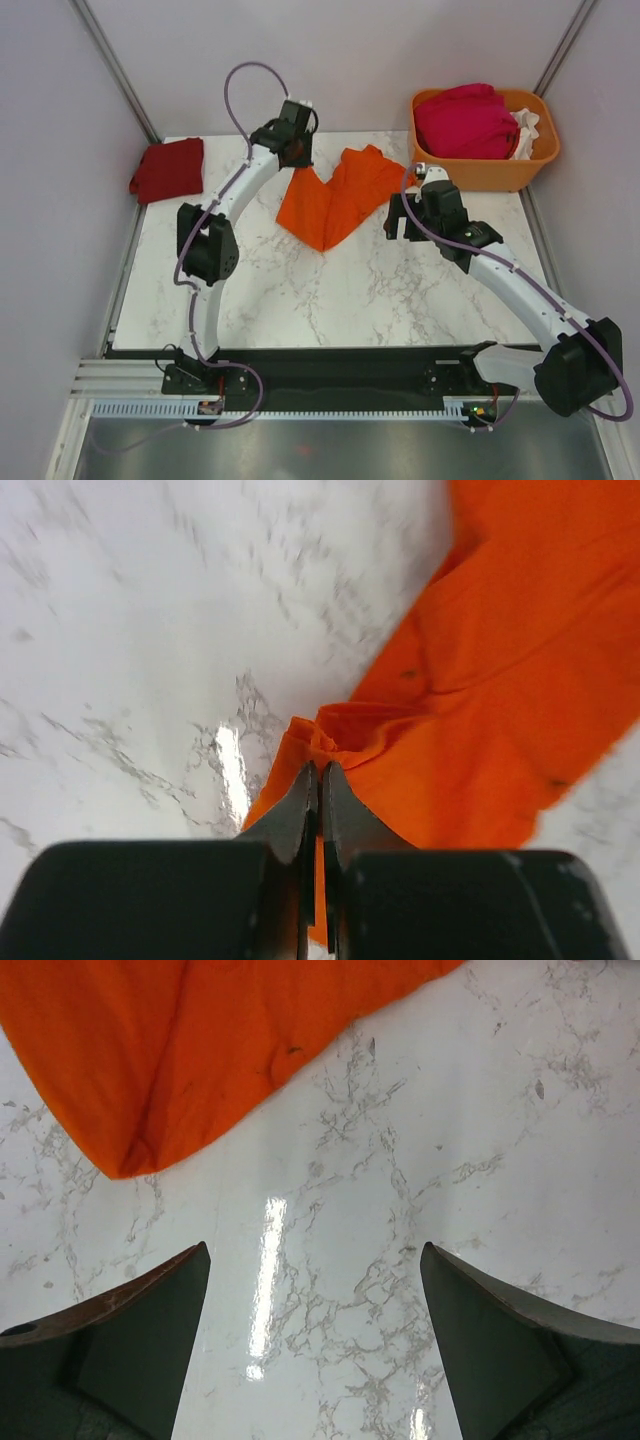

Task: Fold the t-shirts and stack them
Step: Flatten the tshirt out

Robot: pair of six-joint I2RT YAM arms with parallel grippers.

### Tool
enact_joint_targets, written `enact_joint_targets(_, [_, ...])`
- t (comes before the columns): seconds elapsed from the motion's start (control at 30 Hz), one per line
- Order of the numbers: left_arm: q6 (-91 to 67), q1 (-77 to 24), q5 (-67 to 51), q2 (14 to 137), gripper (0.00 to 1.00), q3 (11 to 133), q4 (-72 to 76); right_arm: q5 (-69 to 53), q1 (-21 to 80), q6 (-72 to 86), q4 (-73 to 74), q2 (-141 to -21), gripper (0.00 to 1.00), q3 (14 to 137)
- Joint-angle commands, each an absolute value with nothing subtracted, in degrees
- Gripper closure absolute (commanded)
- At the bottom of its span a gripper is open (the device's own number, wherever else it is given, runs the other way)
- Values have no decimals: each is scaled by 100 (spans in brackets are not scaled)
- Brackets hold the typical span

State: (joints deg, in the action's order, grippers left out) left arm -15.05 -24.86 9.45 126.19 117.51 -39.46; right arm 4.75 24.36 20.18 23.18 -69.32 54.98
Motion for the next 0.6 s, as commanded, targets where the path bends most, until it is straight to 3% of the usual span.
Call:
enact_joint_targets(0.0, [-766,-2812,1178,10832,98,13348,-4043,431,2435,2074,2241,-6768,5,5853])
enact_joint_targets(0.17, [-536,-3032,819,10030,98,15116,-3684,466,2435,2127,2355,-6601,5,6134])
enact_joint_targets(0.3, [-493,-3024,28,9037,98,14293,-2228,483,2435,2223,2469,-6451,4,6345])
enact_joint_targets(0.47, [-1071,-3032,-948,8571,98,14046,-2259,518,2443,2311,2548,-6206,4,6425])
enact_joint_targets(0.57, [-1107,-3032,-238,8622,98,14202,-2267,589,2443,2364,2619,-6074,3,6390])
